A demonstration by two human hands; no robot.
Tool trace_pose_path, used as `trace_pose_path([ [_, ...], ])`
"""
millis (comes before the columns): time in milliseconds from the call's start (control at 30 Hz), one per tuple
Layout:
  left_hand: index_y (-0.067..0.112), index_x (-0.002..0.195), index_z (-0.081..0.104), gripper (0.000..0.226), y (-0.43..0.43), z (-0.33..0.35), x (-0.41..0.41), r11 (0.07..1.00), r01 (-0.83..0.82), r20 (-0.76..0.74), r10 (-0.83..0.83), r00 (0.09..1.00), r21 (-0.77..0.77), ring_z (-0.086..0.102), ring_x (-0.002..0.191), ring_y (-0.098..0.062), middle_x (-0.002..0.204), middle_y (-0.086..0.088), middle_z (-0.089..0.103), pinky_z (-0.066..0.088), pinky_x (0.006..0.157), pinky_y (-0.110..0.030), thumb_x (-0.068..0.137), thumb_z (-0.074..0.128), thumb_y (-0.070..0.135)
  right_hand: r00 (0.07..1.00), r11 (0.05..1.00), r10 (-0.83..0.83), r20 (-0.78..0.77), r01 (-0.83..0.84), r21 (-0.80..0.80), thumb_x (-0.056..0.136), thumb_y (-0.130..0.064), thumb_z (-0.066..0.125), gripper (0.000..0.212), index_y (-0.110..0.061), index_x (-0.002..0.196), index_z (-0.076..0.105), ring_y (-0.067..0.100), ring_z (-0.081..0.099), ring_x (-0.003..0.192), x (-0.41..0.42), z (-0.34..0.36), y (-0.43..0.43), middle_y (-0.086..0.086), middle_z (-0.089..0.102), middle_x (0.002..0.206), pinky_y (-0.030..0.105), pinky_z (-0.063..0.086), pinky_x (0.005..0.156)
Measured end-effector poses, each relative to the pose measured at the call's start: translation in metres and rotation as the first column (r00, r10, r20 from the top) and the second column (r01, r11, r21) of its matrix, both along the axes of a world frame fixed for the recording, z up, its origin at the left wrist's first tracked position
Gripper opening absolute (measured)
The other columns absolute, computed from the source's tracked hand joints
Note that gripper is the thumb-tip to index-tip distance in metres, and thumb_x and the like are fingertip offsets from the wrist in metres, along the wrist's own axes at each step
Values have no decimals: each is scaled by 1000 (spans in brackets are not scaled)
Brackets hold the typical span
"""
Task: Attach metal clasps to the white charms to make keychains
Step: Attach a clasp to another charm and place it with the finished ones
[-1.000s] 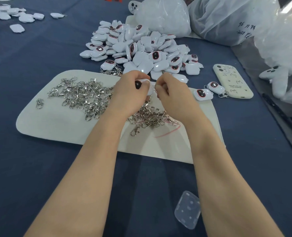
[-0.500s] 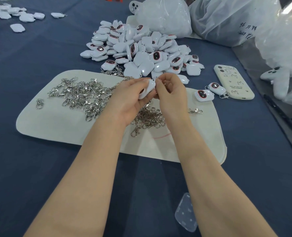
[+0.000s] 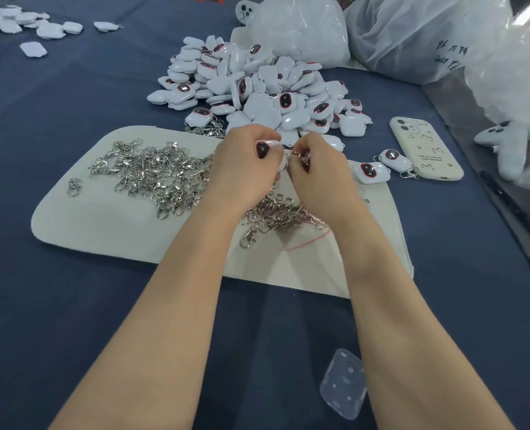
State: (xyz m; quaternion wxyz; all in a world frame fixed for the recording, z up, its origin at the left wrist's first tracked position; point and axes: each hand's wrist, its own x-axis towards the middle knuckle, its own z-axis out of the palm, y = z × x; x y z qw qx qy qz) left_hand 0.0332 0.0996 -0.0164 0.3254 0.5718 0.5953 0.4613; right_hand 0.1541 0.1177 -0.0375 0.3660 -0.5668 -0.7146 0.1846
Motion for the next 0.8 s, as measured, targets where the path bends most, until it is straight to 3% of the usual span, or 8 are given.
trace_pose_path([
  [67, 16, 109, 67, 20, -1, 1, 1, 998, 19, -107, -13, 994, 59, 68, 82, -17, 91, 3, 61, 57, 79, -32, 92, 57, 13, 1000, 1000, 10, -7, -10, 1, 90, -10, 50, 6, -15, 87, 47, 3, 44, 55, 3, 0, 0, -11, 46, 64, 8, 35, 53],
  [133, 15, 107, 66, 18, -1, -1, 0, 999, 29, 63, -32, 998, 34, 65, 79, -10, 91, 5, 60, 58, 72, -25, 93, 55, 10, 984, 1000, 17, -175, -21, -19, 90, -11, 52, 8, -17, 85, 48, 3, 51, 60, 3, -1, -1, -10, 50, 69, 11, 36, 57],
  [267, 13, 105, 63, 15, 1, -7, -1, 999, 38, 339, -27, 940, -26, 62, 82, -9, 100, -3, 59, 56, 68, -18, 94, 54, 7, 845, 997, -39, -533, 0, -72, 88, -7, 56, 18, -21, 80, 51, 31, 64, 87, -8, 0, -3, 1, 59, 80, 36, 49, 71],
  [333, 11, 105, 62, 14, 3, -8, 0, 998, 37, 418, -14, 908, -48, 62, 83, -10, 102, -7, 60, 56, 68, -19, 94, 54, 6, 796, 998, -52, -603, 18, -62, 88, -4, 57, 19, -21, 81, 53, 26, 65, 83, -11, 1, -4, -1, 60, 80, 39, 54, 81],
  [433, 5, 100, 62, 10, 3, -8, 0, 991, 82, 595, -2, 803, -109, 63, 81, -12, 100, -11, 61, 54, 66, -17, 94, 54, 4, 784, 999, -45, -619, 35, -28, 88, -3, 58, 18, -20, 85, 55, 17, 64, 84, -12, 1, -5, 1, 63, 87, 40, 54, 86],
  [667, 0, 85, 61, 14, 2, -2, -2, 950, 245, 827, 25, 562, -195, 63, 50, -6, 60, -2, 67, 48, 48, -11, 94, 51, 0, 776, 999, 22, -630, 1, 36, 89, 1, 56, 22, -21, 84, 52, 17, 59, 82, -12, 3, -8, 0, 59, 85, 39, 53, 85],
  [733, -2, 88, 61, 11, 2, -1, -3, 941, 249, 842, 62, 536, -227, 61, 48, -6, 63, -4, 65, 48, 47, -11, 94, 52, 2, 825, 998, 37, -564, -5, 58, 89, 0, 56, 20, -19, 85, 53, 13, 58, 77, -10, 4, -8, -5, 59, 81, 28, 51, 80],
  [800, -1, 90, 62, 9, 2, -1, -4, 950, 204, 803, 73, 592, -237, 61, 53, -8, 75, -9, 64, 50, 49, -12, 93, 53, 2, 909, 997, 45, -415, -11, 83, 88, -2, 56, 15, -17, 87, 53, 13, 57, 74, -5, 5, -7, -12, 58, 78, 21, 47, 74],
])
